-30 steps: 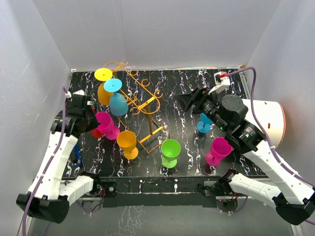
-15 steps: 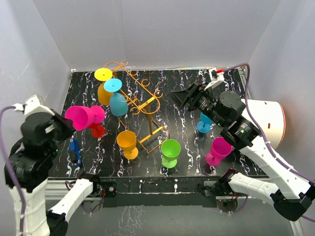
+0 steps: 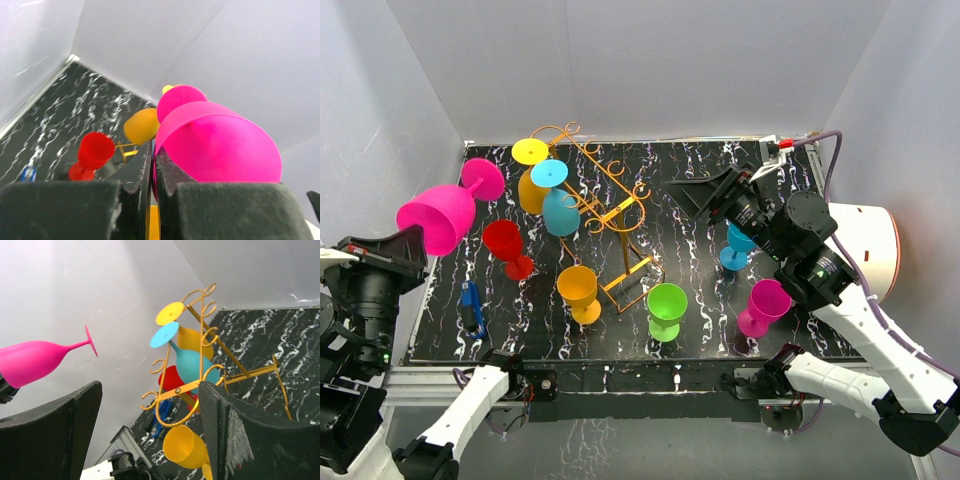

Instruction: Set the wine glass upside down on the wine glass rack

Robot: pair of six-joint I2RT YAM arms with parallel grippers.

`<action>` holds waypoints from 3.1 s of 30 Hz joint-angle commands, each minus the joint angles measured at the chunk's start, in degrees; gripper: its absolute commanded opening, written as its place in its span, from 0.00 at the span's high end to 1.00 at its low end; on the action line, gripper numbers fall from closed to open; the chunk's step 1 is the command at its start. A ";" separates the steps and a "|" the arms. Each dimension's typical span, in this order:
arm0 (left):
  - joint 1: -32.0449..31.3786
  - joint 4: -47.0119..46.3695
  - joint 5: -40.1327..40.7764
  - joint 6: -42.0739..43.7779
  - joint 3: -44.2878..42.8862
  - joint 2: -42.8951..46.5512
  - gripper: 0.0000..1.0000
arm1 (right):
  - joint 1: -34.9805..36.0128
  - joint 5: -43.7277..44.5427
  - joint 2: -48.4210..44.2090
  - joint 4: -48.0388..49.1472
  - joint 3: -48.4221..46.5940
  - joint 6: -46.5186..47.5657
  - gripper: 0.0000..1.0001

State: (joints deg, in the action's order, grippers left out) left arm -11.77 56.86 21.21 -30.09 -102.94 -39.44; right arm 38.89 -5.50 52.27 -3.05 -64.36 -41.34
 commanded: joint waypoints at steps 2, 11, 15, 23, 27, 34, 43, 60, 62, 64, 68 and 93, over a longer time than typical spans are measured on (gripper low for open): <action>0.17 -19.66 -14.18 2.63 5.60 -0.95 1.00 | 0.19 -1.90 -0.39 10.39 1.84 -9.45 0.27; 0.22 -45.19 -33.93 0.10 16.07 -7.02 1.00 | 0.20 -3.03 4.47 23.43 2.93 -27.84 0.33; 0.17 -53.21 -41.60 -0.78 16.26 -12.02 1.00 | 0.27 -1.33 7.53 25.28 1.43 -34.62 0.34; 0.22 -71.08 -51.09 -9.35 20.26 -20.71 1.00 | 0.57 7.54 11.26 19.85 -2.68 -46.27 0.42; 0.17 -73.46 -51.48 -9.92 20.40 -23.81 1.00 | 0.81 9.70 13.58 20.90 -4.62 -48.16 0.42; 0.15 -78.03 -51.67 -13.08 21.91 -26.23 1.00 | 0.85 13.83 17.62 23.13 -7.23 -51.12 0.37; 0.04 -78.64 -51.63 -12.04 23.76 -26.37 1.00 | 1.06 12.49 25.46 27.58 -13.12 -54.92 0.38; -1.64 -82.38 -52.97 -15.71 27.81 -25.03 1.00 | 1.40 13.39 28.21 28.96 -16.36 -53.75 0.66; -1.98 -82.93 -53.30 -16.67 28.62 -24.52 1.00 | 1.63 14.63 27.39 29.76 -15.11 -53.88 0.71; -2.56 -83.85 -54.08 -18.23 29.60 -24.12 1.00 | 1.83 16.59 26.36 30.20 -13.96 -52.86 0.76; -3.47 -83.77 -54.69 -19.58 31.05 -22.53 1.00 | 2.13 17.80 25.44 29.64 -13.98 -50.78 0.85; -4.03 -72.49 -55.16 -14.14 27.68 -19.22 0.47 | 2.50 23.78 18.50 36.52 -7.74 -34.69 1.00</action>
State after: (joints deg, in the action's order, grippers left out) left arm -15.66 -17.08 -33.89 -46.41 -72.14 -60.51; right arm 41.52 15.79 74.39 27.07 -72.82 -82.15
